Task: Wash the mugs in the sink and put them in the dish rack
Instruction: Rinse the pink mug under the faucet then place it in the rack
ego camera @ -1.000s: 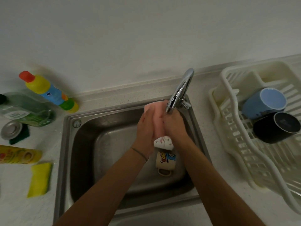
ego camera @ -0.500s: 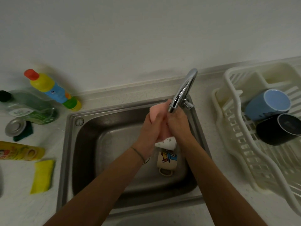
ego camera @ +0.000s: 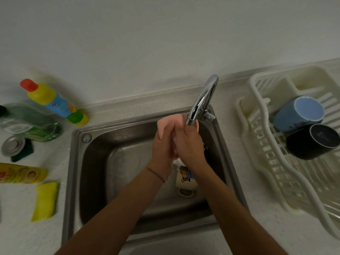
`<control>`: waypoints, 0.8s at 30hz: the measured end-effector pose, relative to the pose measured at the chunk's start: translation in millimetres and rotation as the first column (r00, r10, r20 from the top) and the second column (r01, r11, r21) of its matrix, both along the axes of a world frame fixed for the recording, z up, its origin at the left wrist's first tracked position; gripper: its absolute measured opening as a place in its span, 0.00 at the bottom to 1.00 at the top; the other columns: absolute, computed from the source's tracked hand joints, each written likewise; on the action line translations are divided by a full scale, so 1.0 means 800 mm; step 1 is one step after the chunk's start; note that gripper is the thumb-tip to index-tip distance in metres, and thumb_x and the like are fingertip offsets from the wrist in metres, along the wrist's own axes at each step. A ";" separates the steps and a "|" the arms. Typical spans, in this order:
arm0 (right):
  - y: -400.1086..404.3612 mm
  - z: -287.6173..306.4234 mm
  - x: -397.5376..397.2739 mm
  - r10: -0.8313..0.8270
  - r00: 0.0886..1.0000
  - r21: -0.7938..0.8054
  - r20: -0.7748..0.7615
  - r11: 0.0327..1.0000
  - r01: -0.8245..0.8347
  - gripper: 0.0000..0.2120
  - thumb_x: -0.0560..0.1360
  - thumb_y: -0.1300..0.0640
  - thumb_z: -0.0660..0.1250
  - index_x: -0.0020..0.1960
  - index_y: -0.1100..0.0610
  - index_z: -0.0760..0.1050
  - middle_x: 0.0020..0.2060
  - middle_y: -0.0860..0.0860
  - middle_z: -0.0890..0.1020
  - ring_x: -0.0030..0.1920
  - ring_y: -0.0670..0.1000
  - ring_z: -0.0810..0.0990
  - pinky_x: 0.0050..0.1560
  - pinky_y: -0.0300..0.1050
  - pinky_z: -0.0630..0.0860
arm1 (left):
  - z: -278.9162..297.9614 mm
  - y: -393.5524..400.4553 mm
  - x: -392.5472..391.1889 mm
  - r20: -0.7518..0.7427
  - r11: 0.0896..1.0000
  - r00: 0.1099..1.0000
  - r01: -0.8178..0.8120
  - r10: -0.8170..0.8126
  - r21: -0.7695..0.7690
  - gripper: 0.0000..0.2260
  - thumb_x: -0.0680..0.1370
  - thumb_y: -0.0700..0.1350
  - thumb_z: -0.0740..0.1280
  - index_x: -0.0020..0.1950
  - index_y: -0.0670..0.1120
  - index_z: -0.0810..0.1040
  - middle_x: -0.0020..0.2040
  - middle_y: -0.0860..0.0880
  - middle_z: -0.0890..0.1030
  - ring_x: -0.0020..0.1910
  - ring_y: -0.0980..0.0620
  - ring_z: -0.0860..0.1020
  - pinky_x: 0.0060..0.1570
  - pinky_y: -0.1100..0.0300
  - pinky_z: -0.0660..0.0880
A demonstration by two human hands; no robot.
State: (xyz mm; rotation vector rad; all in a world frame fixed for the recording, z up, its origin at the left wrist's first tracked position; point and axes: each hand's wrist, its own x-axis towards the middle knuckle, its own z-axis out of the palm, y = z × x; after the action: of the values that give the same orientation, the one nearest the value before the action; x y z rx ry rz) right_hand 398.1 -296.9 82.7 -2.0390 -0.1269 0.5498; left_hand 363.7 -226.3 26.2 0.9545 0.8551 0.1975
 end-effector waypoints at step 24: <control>-0.046 -0.008 0.006 -0.050 0.982 0.315 -0.184 0.943 0.107 0.09 0.78 0.57 0.70 0.58 0.53 0.82 0.49 0.49 0.86 0.52 0.49 0.84 0.58 0.54 0.81 | 0.019 0.020 -0.025 0.024 0.834 1.000 0.022 -0.011 -0.551 0.31 0.78 0.69 0.62 0.69 0.47 0.79 0.60 0.39 0.84 0.59 0.40 0.80 0.67 0.40 0.72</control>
State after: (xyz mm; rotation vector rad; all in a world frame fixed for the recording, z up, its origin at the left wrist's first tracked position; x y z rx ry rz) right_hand 402.5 -334.1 76.7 -1.6617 -0.0280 0.6118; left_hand 343.4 -209.9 41.1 0.4114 0.8209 -0.0604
